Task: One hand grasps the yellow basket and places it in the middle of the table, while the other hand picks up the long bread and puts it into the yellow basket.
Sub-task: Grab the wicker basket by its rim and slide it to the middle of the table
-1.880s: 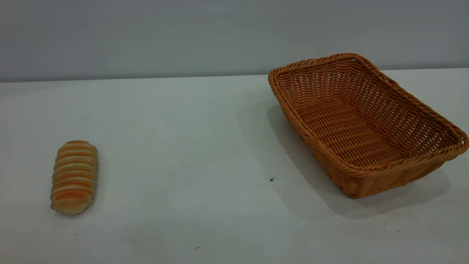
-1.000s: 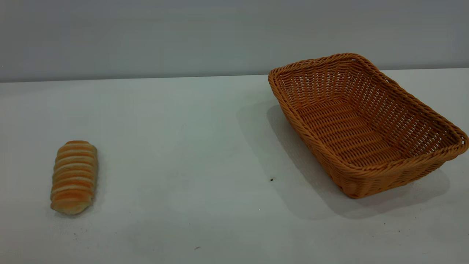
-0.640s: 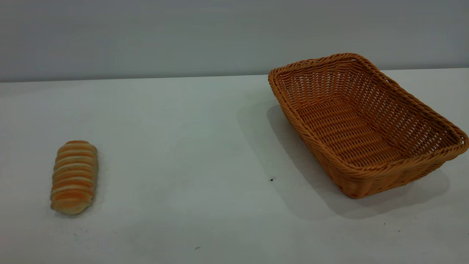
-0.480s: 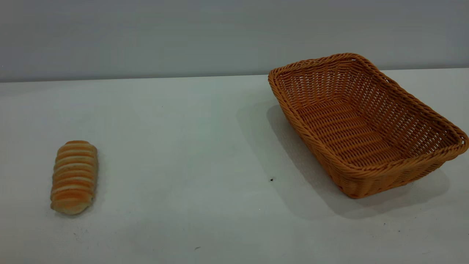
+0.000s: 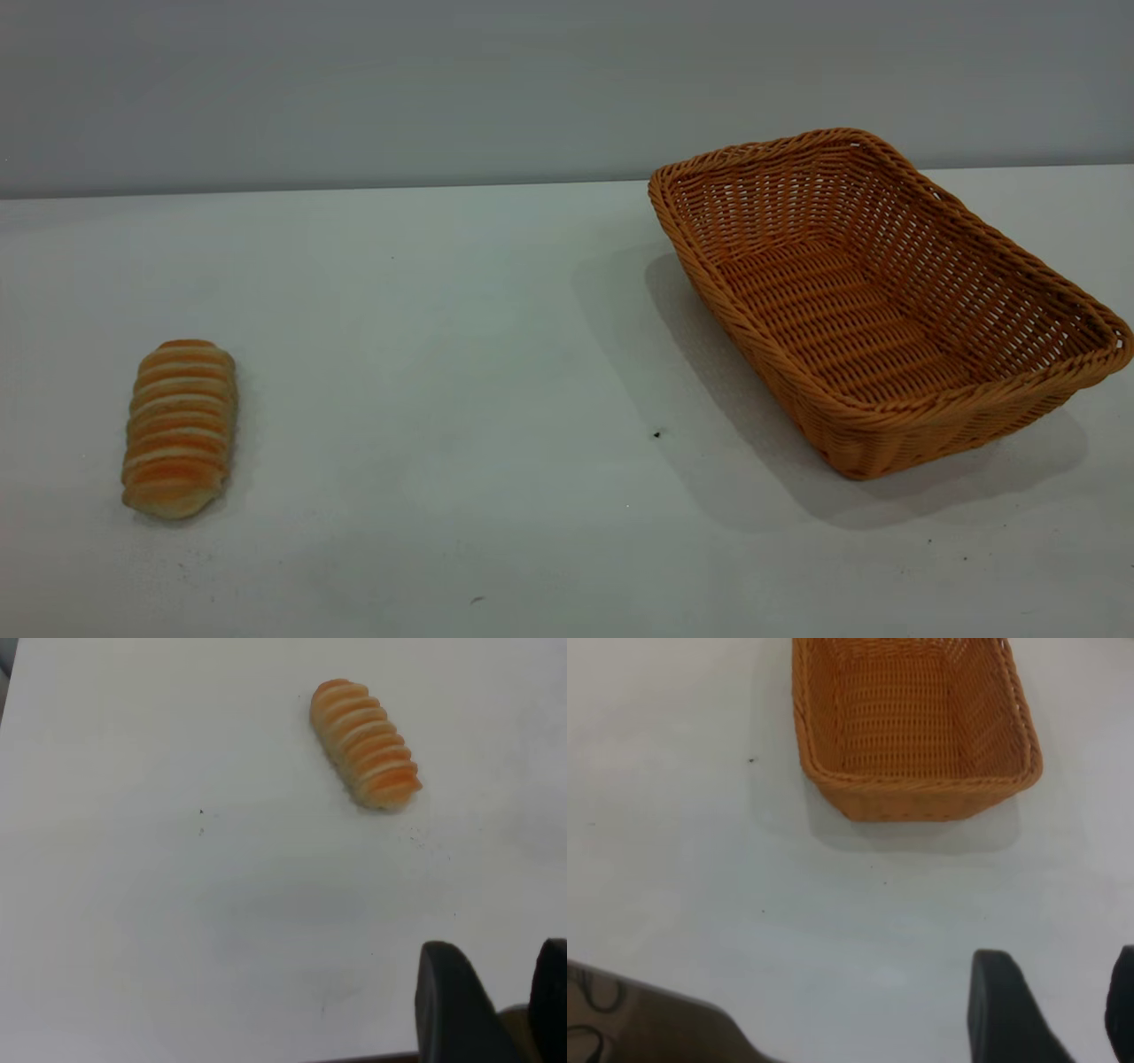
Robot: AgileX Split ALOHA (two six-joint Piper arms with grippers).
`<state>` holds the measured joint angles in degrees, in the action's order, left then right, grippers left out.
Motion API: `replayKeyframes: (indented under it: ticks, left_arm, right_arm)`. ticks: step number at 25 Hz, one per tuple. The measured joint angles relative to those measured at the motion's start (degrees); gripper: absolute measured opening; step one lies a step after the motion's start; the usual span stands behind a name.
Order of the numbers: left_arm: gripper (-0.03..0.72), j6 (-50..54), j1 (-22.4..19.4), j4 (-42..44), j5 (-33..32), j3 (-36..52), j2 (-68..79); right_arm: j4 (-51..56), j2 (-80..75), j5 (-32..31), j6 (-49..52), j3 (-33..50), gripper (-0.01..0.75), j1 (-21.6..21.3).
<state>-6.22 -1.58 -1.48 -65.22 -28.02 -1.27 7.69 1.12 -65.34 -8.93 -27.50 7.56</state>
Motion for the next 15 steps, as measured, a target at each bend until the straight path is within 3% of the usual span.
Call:
replayKeyframes:
  ticks: [7, 10, 15]
  left_arm:
    - [0.281, 1.00, 0.00, -0.42, 0.24, -0.12, 2.96]
    - [0.281, 0.04, 0.00, -1.41, 3.95, -1.32, 9.24]
    - [0.281, -3.77, 0.00, -7.30, 16.76, -3.86, 20.02]
  right_arm:
    - [-0.21, -3.64, 1.78, 3.25, -0.16, 0.324, 0.00]
    - [0.82, -12.10, 8.73, 4.39, -0.24, 0.334, 0.00]
    - [7.25, -30.35, 23.11, 4.78, -0.24, 0.382, 0.00]
